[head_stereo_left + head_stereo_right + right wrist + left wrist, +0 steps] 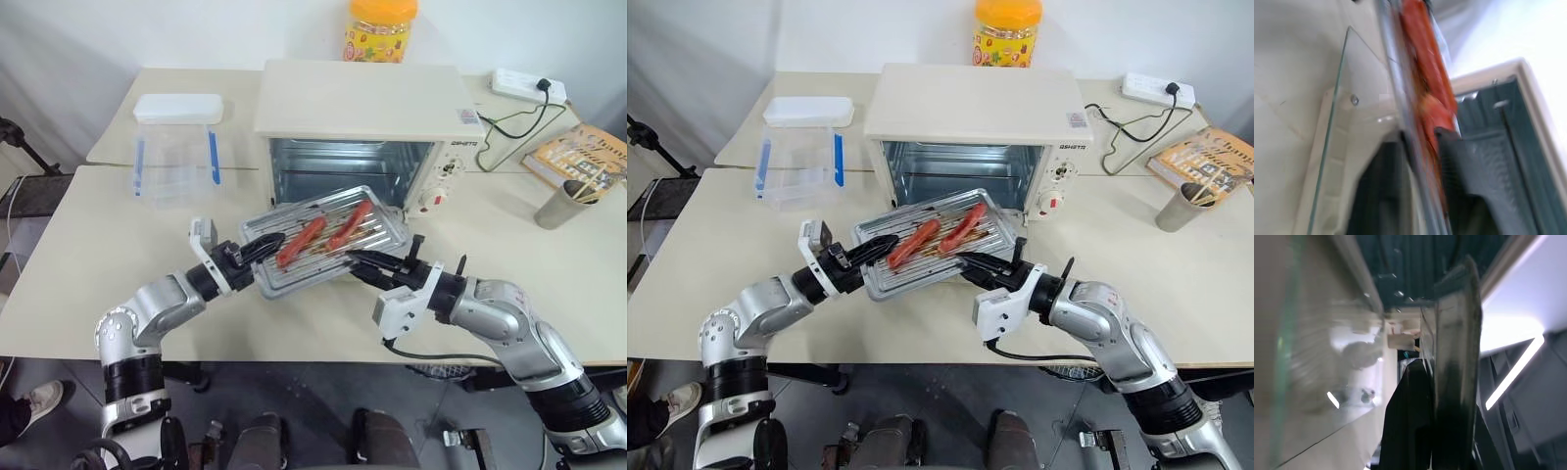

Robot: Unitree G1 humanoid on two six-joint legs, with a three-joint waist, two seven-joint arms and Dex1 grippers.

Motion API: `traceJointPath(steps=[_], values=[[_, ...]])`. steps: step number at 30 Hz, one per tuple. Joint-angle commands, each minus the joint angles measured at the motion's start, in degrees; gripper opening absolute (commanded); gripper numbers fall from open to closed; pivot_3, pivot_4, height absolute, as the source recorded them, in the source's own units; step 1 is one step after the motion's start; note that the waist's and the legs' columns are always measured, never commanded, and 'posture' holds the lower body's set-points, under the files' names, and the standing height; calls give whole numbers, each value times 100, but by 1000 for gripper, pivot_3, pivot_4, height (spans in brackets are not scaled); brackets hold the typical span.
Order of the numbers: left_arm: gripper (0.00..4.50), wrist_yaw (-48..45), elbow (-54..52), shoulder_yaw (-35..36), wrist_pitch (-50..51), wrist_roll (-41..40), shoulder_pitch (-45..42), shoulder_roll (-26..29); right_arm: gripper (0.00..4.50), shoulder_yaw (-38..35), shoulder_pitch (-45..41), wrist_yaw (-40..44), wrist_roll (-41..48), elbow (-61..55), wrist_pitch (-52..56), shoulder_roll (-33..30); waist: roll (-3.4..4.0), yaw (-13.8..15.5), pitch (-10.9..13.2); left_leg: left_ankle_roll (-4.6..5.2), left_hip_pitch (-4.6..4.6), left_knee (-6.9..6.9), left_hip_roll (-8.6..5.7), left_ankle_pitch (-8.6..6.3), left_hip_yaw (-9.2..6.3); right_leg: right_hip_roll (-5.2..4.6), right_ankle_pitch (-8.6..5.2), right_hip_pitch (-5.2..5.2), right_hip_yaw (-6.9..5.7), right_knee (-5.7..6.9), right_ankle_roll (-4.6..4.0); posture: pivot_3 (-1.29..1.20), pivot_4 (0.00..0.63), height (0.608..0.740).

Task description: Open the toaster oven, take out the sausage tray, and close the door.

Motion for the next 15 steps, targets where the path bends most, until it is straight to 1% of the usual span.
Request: traceJointPath(steps=[1, 2, 4, 7, 8, 10, 13, 15], values=[[0, -642, -492, 522, 23, -169, 451, 94, 2508, -478, 204, 48, 552, 2, -353, -338, 0, -5, 0, 0, 0, 0, 0, 0, 2, 0, 0, 0, 2, 0, 0, 0, 150, 740], [0, -805, -534, 641, 49, -169, 587, 155, 2903, -571, 269, 53, 682, 92, -512, -437, 0, -9, 0, 0, 1, -3, 0, 0, 2, 0, 0, -1, 2, -2, 0, 0, 150, 740], [0, -1174, -640, 735, 147, -169, 856, 338, 3550, -702, 431, 195, 1100, 270, -619, -583, 0, -10, 0, 0, 1, -7, 2, 0, 5, 4, -1, -2, 1, -6, -1, 0, 150, 740], [0, -1710, -731, 891, 254, -169, 1267, 596, 3550, -878, 596, 427, 1721, 690, -1020, -780, 0, -5, 0, 0, 4, -7, 4, 0, 10, 7, -2, 0, 5, -9, -3, 0, 150, 740], [0, -1833, -763, 959, 262, -169, 1421, 673, 3372, -910, 640, 579, 1953, 868, -1144, -853, 0, -6, 0, 0, 4, -4, 4, 0, 11, 7, -1, 1, 6, -8, -3, 0, 150, 740], [0, -2067, -868, 1043, 241, -169, 1666, 783, 2878, -923, 749, 929, 2422, 1117, -1153, -959, 0, -6, 0, 1, 10, -3, 5, -1, 9, 7, -2, 11, 6, -14, -3, 0, 150, 740], [0, -2638, -1149, 1262, 249, -169, 2302, 929, 1881, -991, 873, 1384, 3125, 1563, -1099, -966, 0, -17, 0, 1, 14, -6, 7, -2, 3, 7, -2, 20, 3, -24, -3, 0, 150, 740], [0, -2813, -1227, 1267, 199, -169, 2535, 996, 1160, -1082, 836, 1420, 3266, 1728, -1045, -874, 0, -13, 0, 1, 17, -7, 9, -2, 3, 7, -2, 22, 3, -24, -5, 0, 150, 740]])
